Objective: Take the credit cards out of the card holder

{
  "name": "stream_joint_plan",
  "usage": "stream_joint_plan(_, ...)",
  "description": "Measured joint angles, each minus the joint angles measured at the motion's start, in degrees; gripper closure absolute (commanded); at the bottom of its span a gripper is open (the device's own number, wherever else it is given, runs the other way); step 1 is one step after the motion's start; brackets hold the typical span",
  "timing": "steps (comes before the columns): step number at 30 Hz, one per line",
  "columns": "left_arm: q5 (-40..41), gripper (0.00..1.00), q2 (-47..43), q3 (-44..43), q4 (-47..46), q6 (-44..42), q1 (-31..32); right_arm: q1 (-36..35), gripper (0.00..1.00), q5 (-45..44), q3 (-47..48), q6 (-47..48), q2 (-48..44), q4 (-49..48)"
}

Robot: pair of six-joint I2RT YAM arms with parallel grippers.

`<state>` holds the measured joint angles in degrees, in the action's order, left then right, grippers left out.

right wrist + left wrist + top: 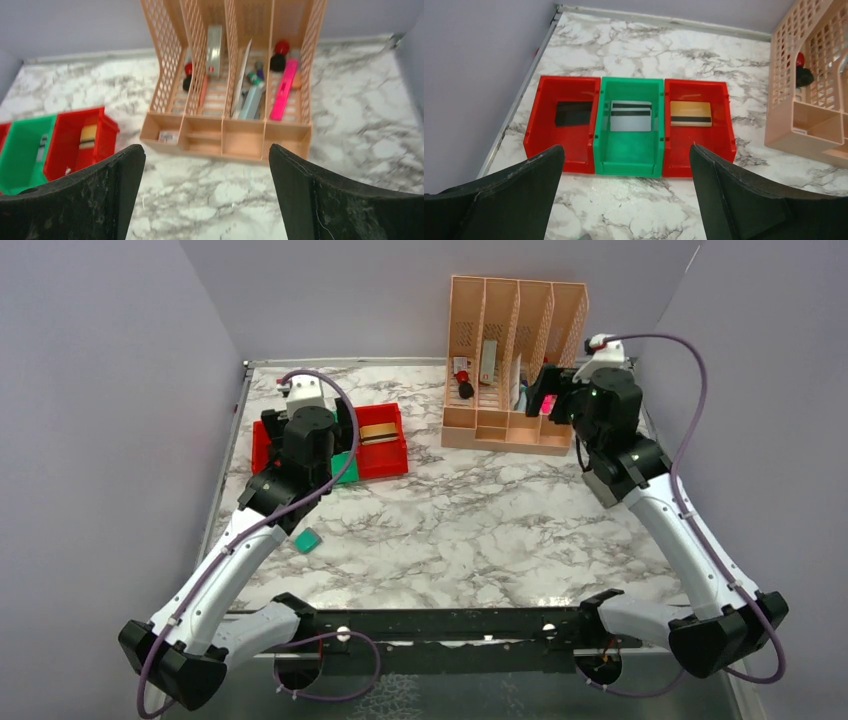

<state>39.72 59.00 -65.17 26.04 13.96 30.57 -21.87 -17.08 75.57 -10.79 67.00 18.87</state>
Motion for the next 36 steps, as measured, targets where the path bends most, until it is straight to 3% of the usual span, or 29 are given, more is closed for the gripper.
stream_joint_plan(8,-8.9,0.02,-6.6,14.8,-3.7,5.2,-7.5,2.7,0.01,13.7,-20.0,-5.6,-1.0,-2.7)
stream_joint_plan(16,-27.2,0.07,-4.5,25.7,-10.8,11.9,-10.9,4.7,0.01,27.5,-33.1,-10.8,-1.0,-3.1)
stream_joint_plan(21,-34.3,0.09,3.4,27.8,-14.8,15.2,-7.2,5.4,0.01,34.2,-35.7,-13.4,-0.5,-3.6)
stream_joint_plan(28,-37.4,0.11,13.6,28.6,-16.3,19.0,-4.1,5.5,0.01,39.8,-35.9,-15.7,0.8,-4.3)
stream_joint_plan(36,-37.7,0.09,10.5,34.0,-14.6,27.5,-2.7,5.9,0.01,41.7,-36.6,-17.5,3.1,-4.4)
